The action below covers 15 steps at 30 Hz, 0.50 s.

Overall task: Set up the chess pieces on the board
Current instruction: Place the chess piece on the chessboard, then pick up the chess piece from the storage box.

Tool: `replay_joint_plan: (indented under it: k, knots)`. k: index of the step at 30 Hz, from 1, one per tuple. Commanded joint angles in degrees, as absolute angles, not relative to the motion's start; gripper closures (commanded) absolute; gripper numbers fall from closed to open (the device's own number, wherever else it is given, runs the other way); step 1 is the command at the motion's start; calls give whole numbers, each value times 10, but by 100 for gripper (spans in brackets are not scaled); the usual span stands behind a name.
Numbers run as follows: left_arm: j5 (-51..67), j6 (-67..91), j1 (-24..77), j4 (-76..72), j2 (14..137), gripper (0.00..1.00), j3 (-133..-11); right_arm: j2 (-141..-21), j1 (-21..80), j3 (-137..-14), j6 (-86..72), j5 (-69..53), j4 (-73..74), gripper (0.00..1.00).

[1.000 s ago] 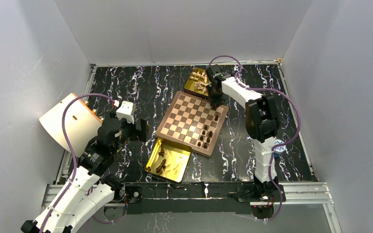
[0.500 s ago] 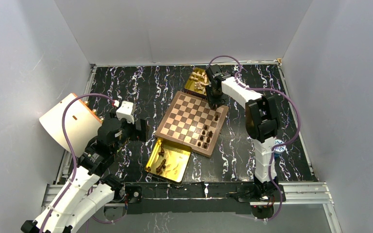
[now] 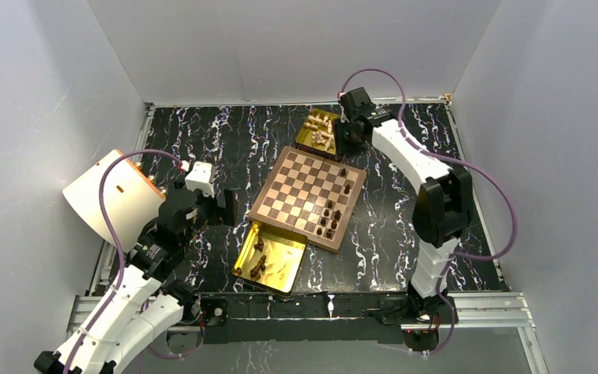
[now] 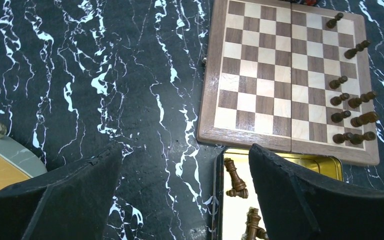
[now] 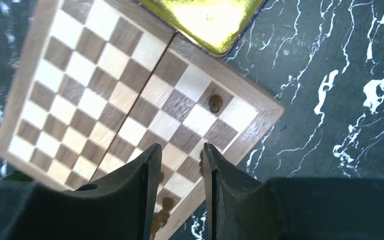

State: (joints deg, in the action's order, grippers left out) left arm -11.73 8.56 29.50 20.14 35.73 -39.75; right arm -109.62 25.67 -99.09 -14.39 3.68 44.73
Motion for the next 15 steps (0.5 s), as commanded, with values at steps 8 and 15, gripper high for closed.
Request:
replay_joint_plan:
  k: [8, 15]
  knots:
    - [-227, 113, 294, 246, 370, 5, -422, -915, 371, -838, -207, -26, 330, 59]
    - [-262, 97, 294, 239, 309, 6, -410, -889, 498, -764, -301, -4, 237, 62]
